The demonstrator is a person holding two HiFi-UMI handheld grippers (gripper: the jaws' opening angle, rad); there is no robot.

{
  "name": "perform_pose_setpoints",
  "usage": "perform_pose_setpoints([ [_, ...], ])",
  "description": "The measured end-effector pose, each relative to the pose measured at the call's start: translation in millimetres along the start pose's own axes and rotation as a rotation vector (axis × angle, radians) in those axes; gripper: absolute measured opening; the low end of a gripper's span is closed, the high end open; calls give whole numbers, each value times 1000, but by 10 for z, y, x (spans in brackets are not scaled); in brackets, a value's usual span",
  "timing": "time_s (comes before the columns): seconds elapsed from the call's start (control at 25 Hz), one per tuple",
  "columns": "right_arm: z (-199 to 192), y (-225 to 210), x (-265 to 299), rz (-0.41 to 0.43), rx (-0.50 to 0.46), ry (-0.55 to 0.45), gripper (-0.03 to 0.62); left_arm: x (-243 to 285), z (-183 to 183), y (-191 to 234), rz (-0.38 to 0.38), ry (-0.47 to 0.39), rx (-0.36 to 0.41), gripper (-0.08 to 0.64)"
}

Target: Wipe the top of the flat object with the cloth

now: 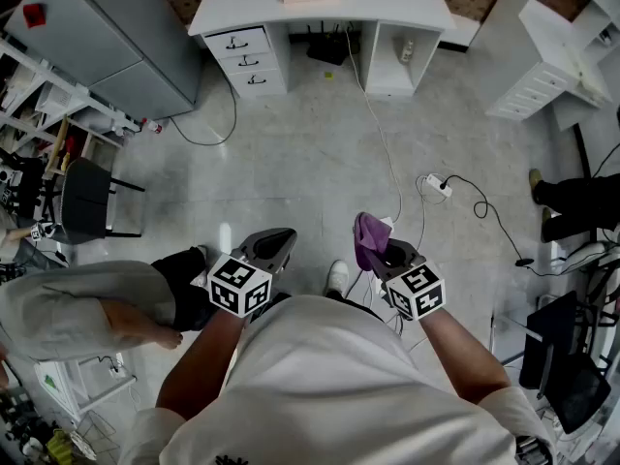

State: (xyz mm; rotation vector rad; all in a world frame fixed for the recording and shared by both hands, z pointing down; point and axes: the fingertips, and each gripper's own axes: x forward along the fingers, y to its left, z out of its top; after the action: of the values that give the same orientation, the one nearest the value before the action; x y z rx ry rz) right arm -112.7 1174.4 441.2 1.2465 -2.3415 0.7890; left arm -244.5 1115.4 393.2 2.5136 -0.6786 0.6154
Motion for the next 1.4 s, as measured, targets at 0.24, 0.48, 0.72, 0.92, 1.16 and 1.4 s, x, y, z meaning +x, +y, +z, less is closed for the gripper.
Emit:
perform_pose_setpoints([
  [0.24,115,-278,22,-5,6,-9,72,202,173,40,7,-10,-10,29],
  [0.48,375,-488,301,-5,21,-9,72,304,332,421,25,-13,-50,29],
  [0.72,794,-832,808,2,66,-1,72,599,632,1139,21,-25,-71,29],
  [0.92,1467,-1118,1344,-33,67,12,74,925,1163,1989,-6,-33,-59,29],
  [1.16,2317,-1604,2072,-98,78,9,75,1395,1868,2943,-83,-51,-11,34],
  [1.4,2781,-1690,2528,-61,21,40,75,1672,2325,3494,-87,-65,-10,104],
])
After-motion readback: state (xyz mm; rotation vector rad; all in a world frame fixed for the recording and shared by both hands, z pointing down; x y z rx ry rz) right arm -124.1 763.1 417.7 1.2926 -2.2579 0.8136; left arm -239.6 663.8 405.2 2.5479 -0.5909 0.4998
